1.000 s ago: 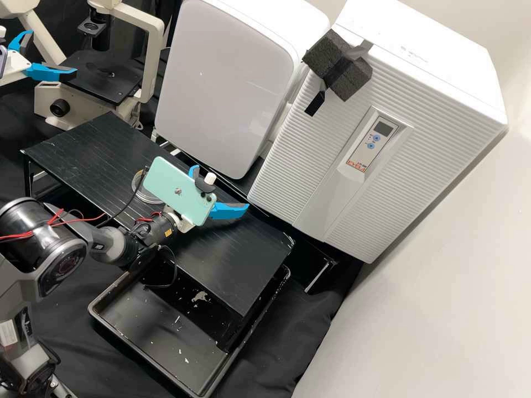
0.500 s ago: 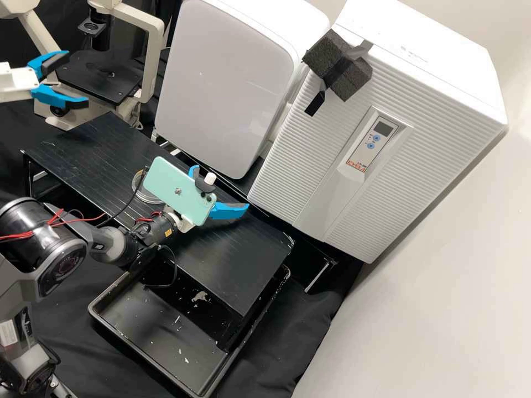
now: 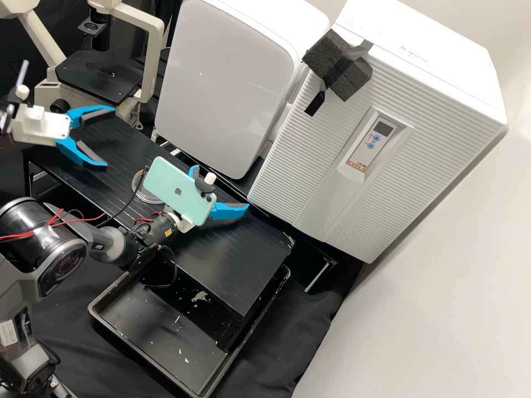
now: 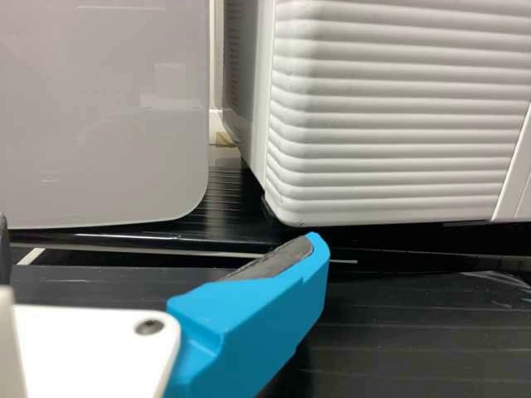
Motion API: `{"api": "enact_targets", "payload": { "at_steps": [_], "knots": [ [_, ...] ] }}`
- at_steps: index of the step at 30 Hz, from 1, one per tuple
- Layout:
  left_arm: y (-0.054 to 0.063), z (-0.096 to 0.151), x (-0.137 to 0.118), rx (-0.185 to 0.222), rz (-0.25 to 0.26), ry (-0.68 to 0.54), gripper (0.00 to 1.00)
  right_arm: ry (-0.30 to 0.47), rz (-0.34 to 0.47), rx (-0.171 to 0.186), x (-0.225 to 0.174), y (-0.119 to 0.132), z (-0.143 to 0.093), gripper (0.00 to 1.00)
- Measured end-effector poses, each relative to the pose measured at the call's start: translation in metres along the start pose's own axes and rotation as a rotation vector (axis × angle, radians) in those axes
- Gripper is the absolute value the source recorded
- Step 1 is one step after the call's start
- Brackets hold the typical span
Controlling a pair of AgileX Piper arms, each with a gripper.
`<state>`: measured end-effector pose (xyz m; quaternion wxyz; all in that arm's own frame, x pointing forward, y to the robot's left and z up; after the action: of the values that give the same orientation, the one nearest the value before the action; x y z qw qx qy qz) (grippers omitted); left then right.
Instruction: Place the petri dish on the microscope
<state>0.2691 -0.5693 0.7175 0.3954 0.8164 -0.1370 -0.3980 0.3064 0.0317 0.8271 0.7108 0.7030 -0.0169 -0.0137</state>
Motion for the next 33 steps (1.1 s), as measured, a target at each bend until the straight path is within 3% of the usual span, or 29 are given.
{"api": "enact_targets", "payload": {
  "at_steps": [4, 12, 22, 33],
  "knots": [
    [-0.006, 0.008, 0.014, 0.001, -0.044, -0.028, 1.00, 0.000, 0.000, 0.000, 0.000, 0.000, 0.000, 1.00],
    [-0.006, 0.020, 0.035, 0.006, -0.039, -0.085, 1.00, 0.000, 0.000, 0.000, 0.000, 0.000, 0.000, 1.00],
    [-0.024, 0.018, 0.065, -0.057, -0.129, -0.082, 1.00, 0.000, 0.000, 0.000, 0.000, 0.000, 0.000, 1.00],
    [-0.030, 0.023, 0.087, -0.110, -0.138, -0.105, 1.00, 0.000, 0.000, 0.000, 0.000, 0.000, 0.000, 1.00]
  ]
}}
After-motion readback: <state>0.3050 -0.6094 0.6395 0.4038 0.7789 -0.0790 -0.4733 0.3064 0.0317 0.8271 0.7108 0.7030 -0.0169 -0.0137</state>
